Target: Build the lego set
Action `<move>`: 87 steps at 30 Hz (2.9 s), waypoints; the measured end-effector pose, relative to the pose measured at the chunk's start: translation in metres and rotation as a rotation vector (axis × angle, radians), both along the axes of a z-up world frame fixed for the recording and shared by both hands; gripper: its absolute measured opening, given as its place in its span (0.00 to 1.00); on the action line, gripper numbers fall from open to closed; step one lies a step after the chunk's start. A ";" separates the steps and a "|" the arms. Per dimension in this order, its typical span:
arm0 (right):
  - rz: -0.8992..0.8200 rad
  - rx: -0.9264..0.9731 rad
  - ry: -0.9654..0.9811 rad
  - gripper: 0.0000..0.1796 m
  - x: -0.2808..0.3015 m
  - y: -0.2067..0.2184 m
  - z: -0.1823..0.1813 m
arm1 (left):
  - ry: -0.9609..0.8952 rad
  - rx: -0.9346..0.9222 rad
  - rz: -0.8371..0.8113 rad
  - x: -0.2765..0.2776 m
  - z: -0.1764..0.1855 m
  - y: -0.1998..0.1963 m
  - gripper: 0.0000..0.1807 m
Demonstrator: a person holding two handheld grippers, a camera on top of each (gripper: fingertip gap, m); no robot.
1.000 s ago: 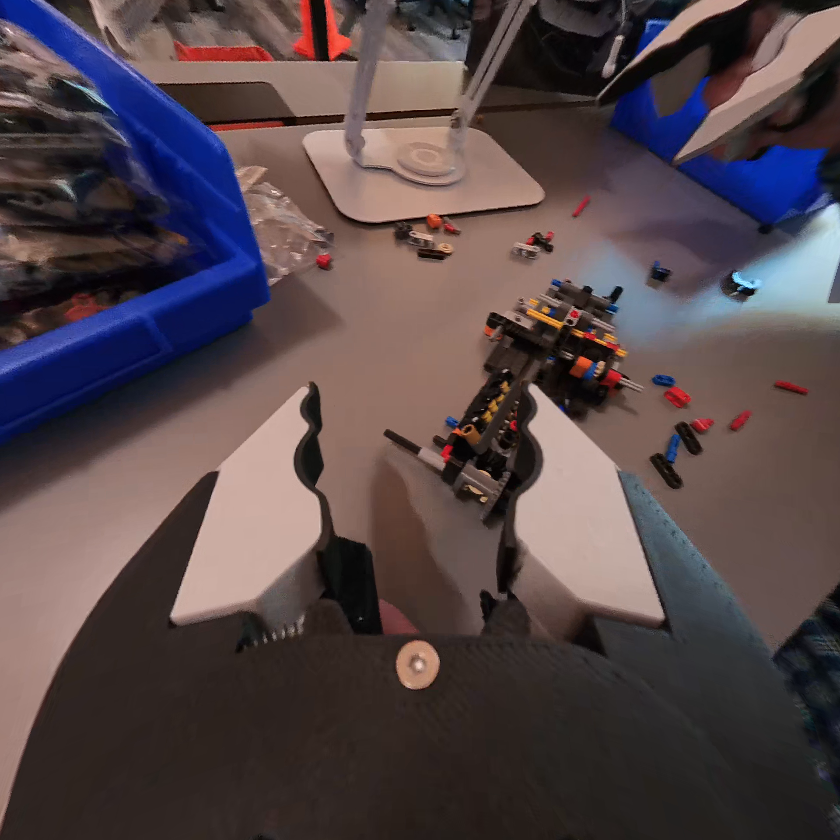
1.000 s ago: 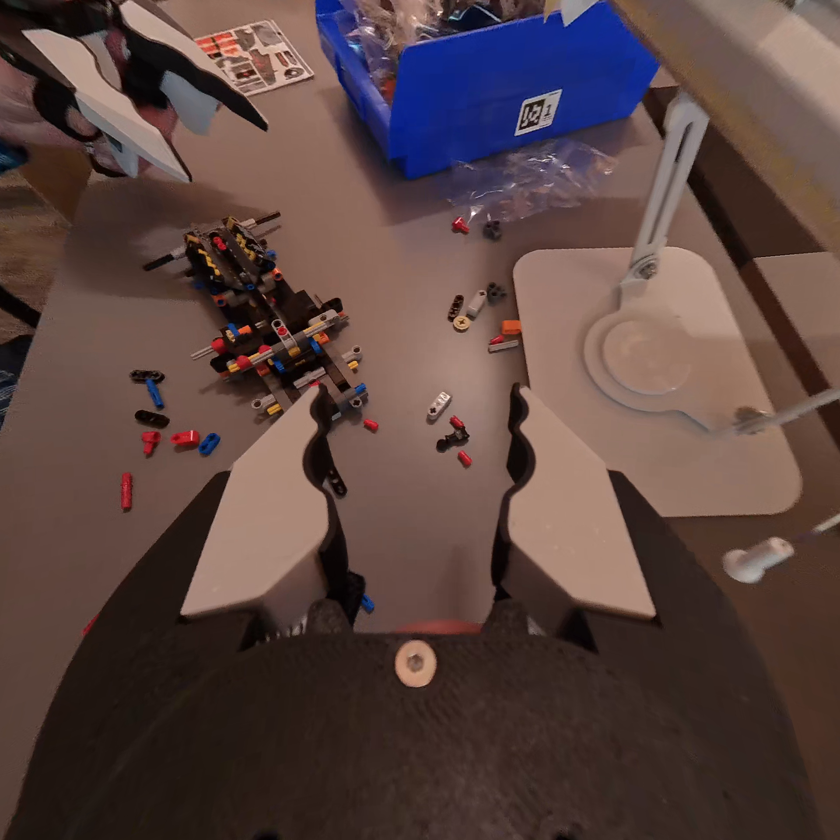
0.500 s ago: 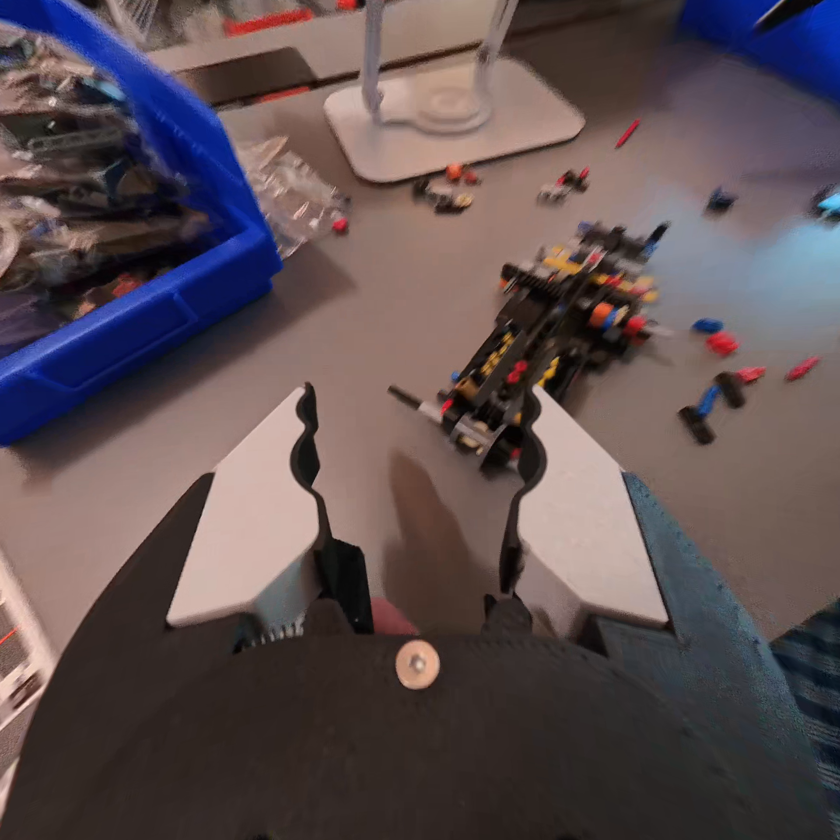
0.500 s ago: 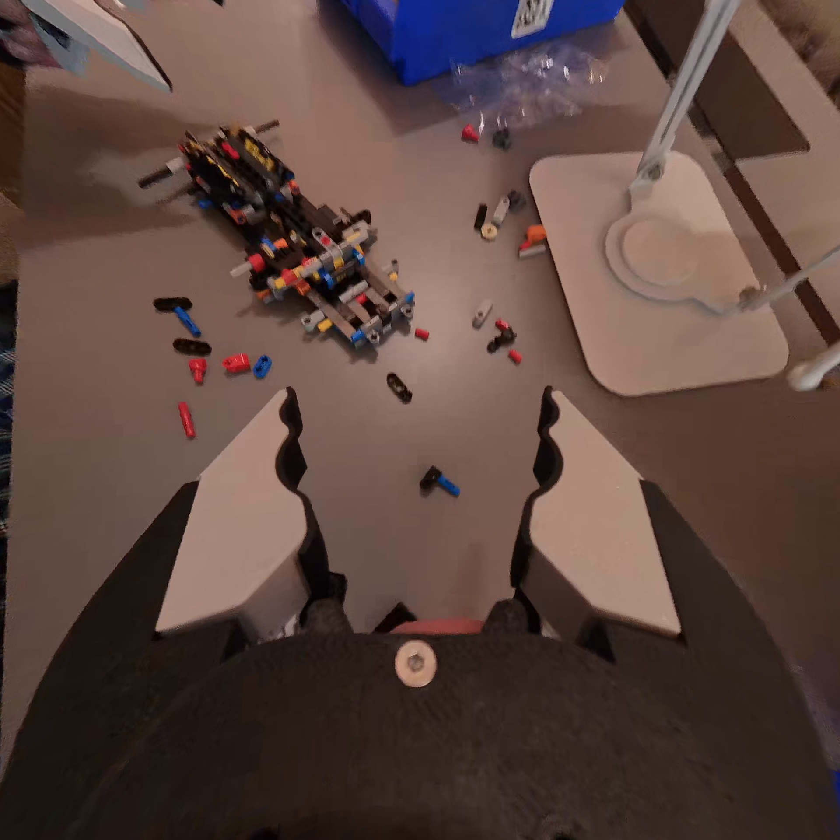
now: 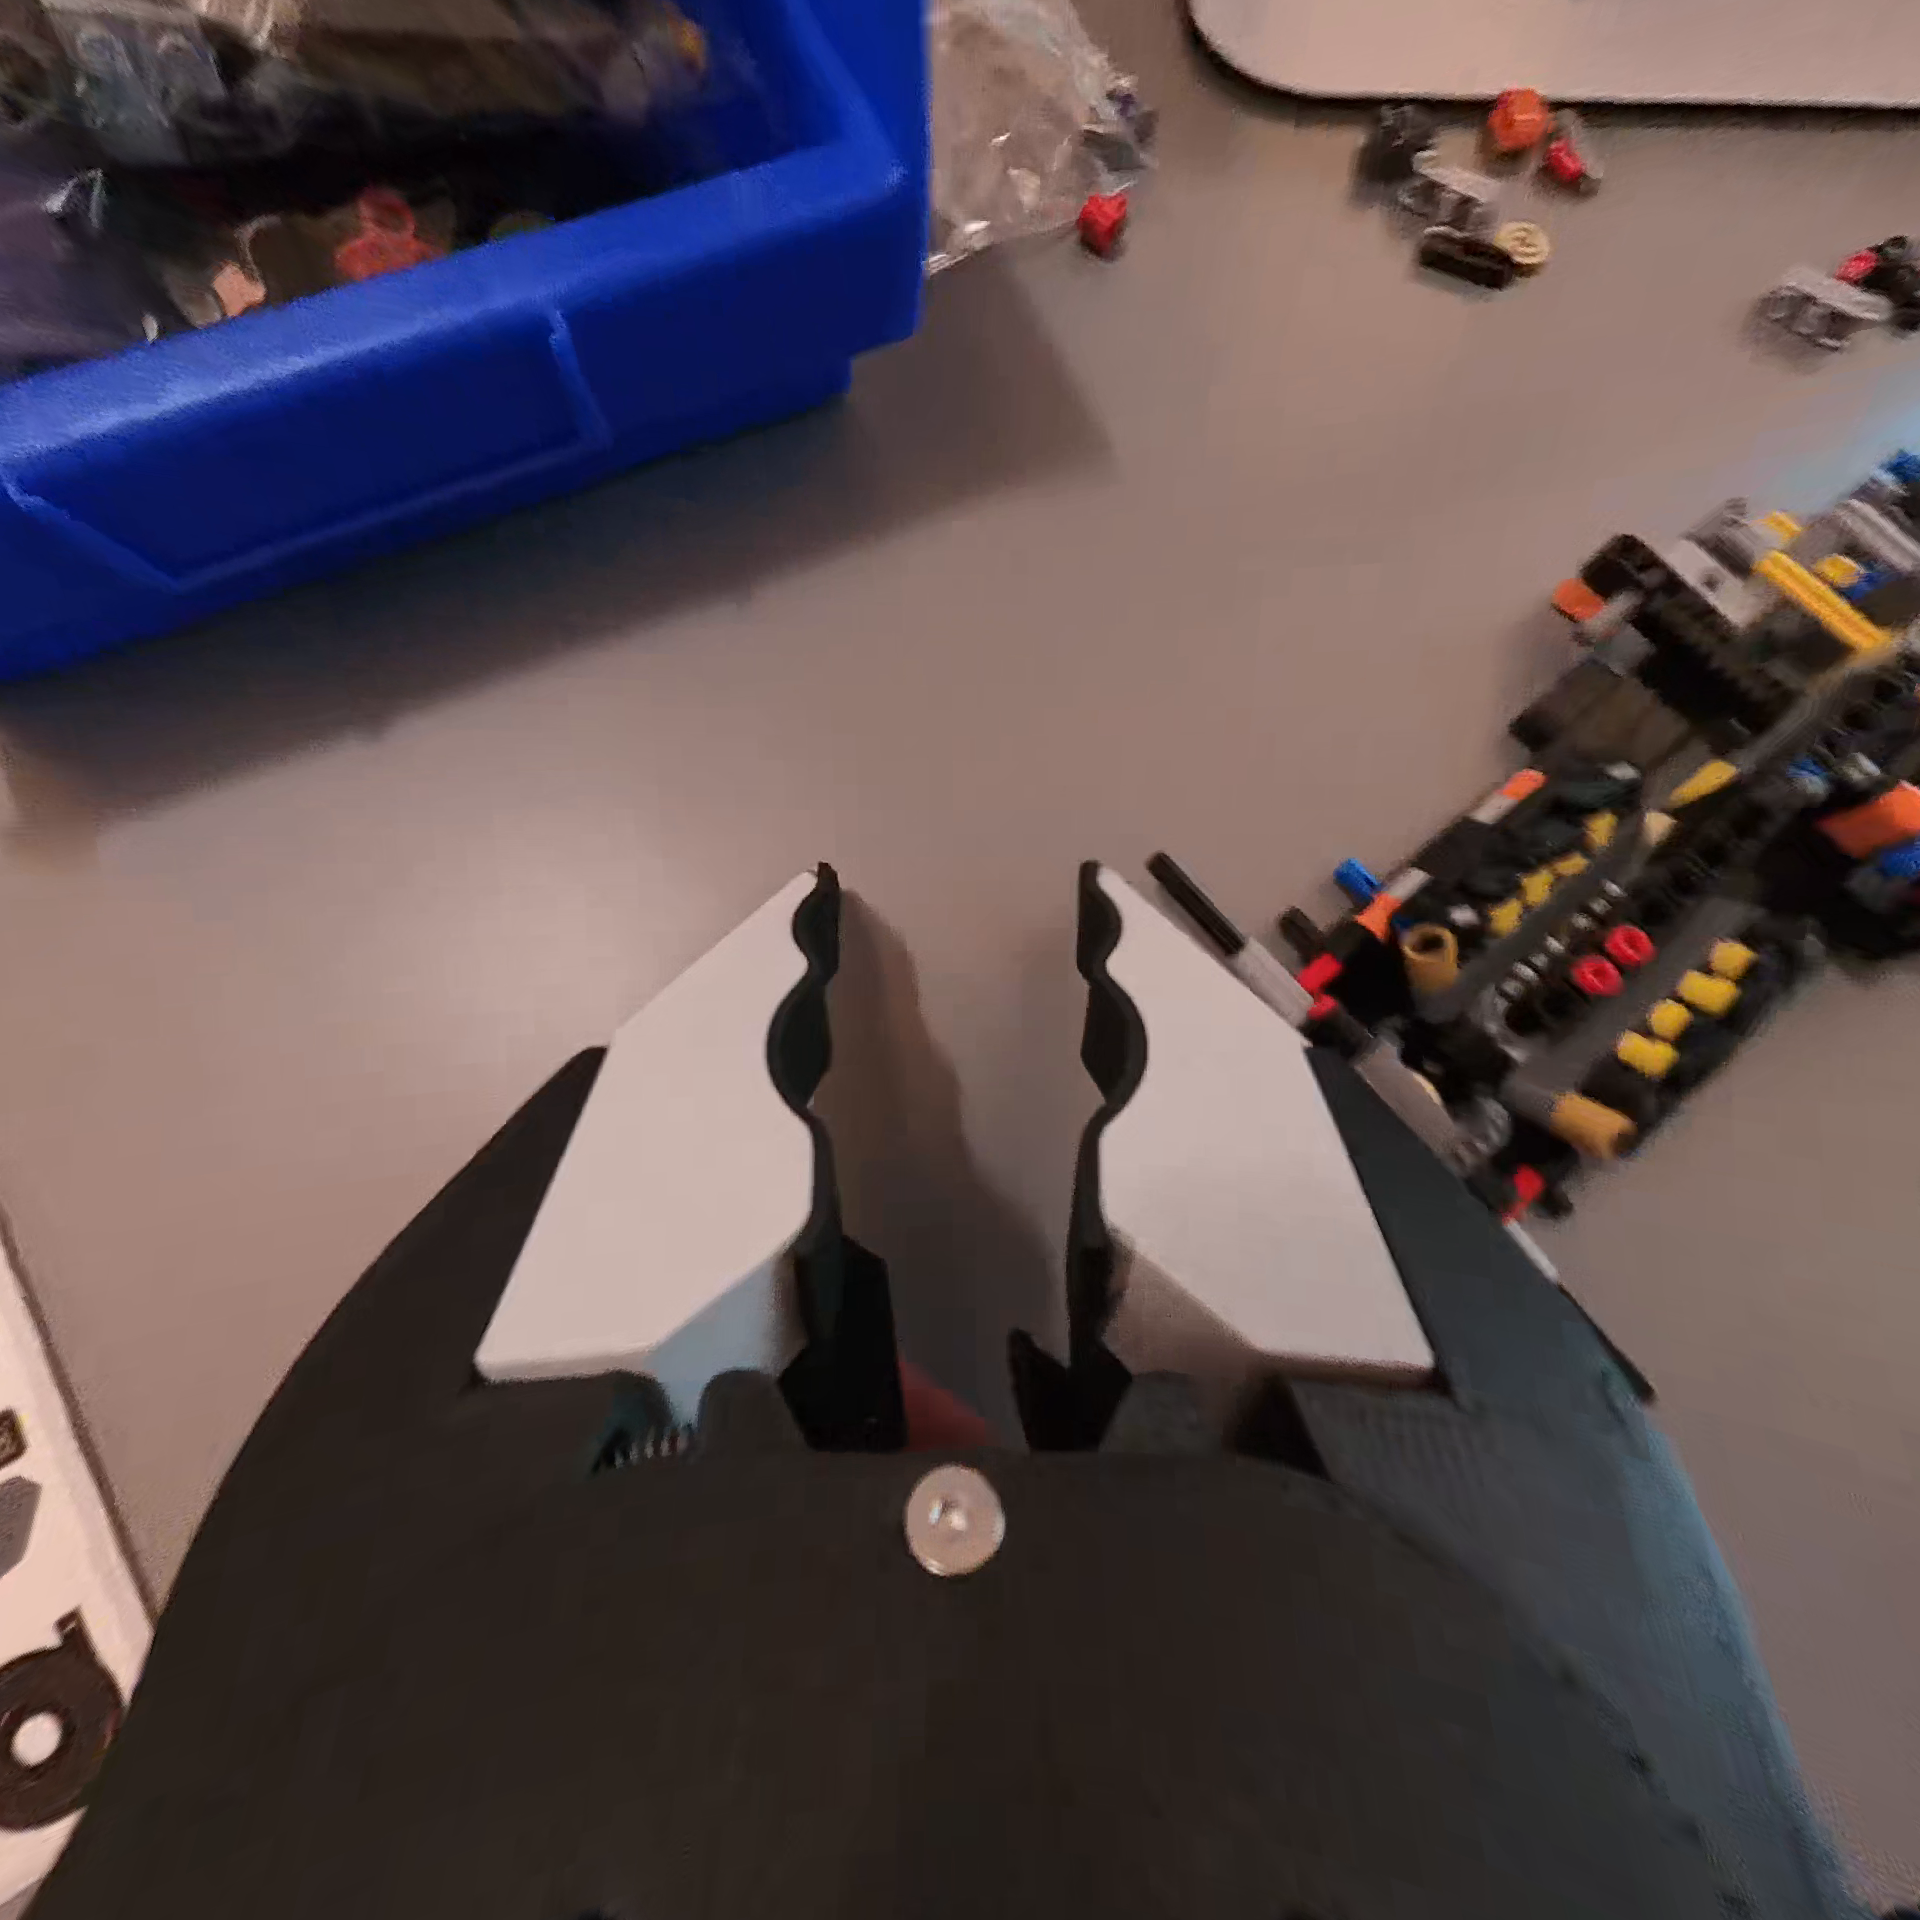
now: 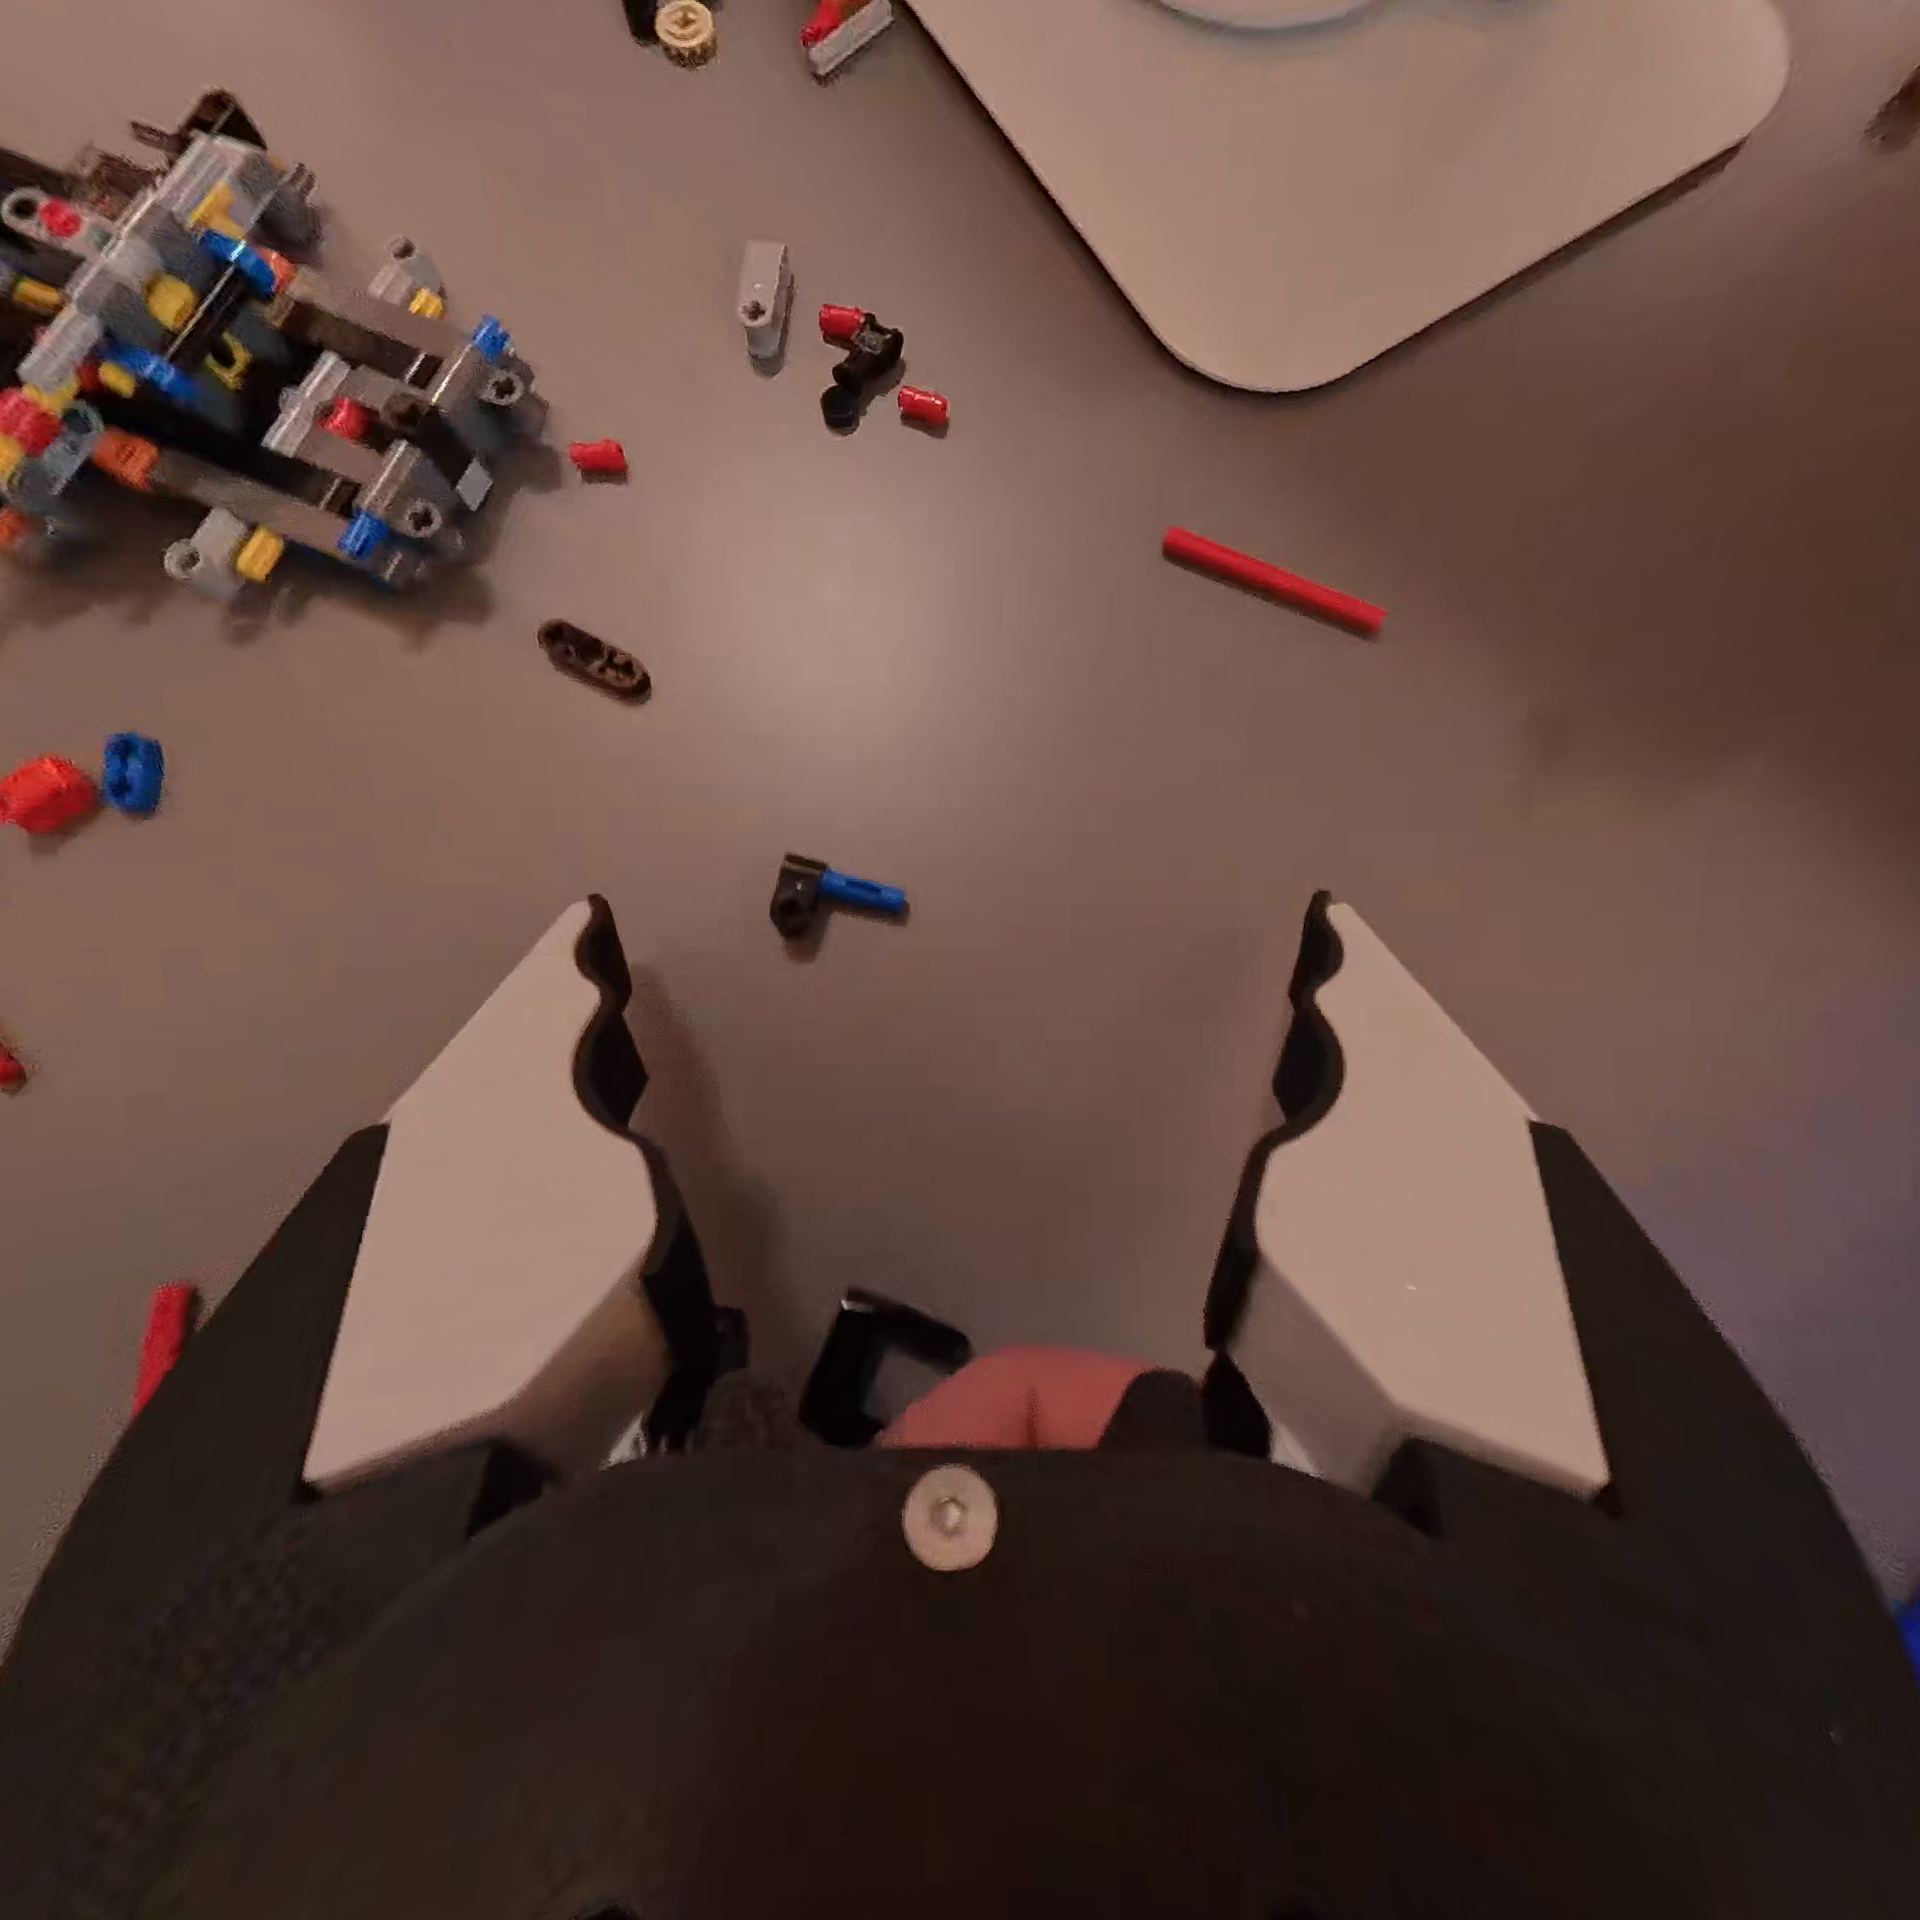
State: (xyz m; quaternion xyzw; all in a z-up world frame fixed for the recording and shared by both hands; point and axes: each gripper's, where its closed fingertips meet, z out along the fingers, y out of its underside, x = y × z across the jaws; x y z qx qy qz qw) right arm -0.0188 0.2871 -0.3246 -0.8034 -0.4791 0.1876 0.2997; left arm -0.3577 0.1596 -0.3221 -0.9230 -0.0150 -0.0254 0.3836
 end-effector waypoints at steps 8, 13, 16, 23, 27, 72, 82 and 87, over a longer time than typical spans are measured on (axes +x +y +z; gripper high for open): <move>-0.086 -0.006 -0.039 0.64 -0.004 0.017 -0.010 | 0.005 -0.030 0.074 -0.008 -0.004 0.008 0.34; -0.024 -0.025 -0.038 0.74 -0.013 0.004 -0.013 | -0.022 -0.032 0.083 -0.008 -0.003 0.008 0.44; -0.044 -0.015 -0.043 0.70 -0.013 0.005 -0.013 | 0.113 -0.028 0.147 -0.027 -0.005 0.006 0.42; -0.025 -0.006 -0.065 0.80 -0.017 0.002 -0.015 | 0.101 -0.013 0.190 -0.029 -0.005 0.006 0.37; -0.025 -0.014 -0.060 0.78 -0.021 -0.003 -0.015 | 0.116 -0.012 0.208 -0.029 -0.005 0.004 0.37; 0.479 0.202 0.003 0.13 -0.057 -0.042 0.028 | -0.426 0.675 -0.546 0.121 0.172 0.014 0.69; 0.643 0.150 0.070 0.29 -0.105 -0.063 0.038 | -0.277 0.222 -0.722 0.144 0.080 0.003 0.52; 0.753 0.142 0.026 0.34 -0.131 -0.070 0.025 | -0.066 0.043 -0.705 0.131 0.037 0.006 0.64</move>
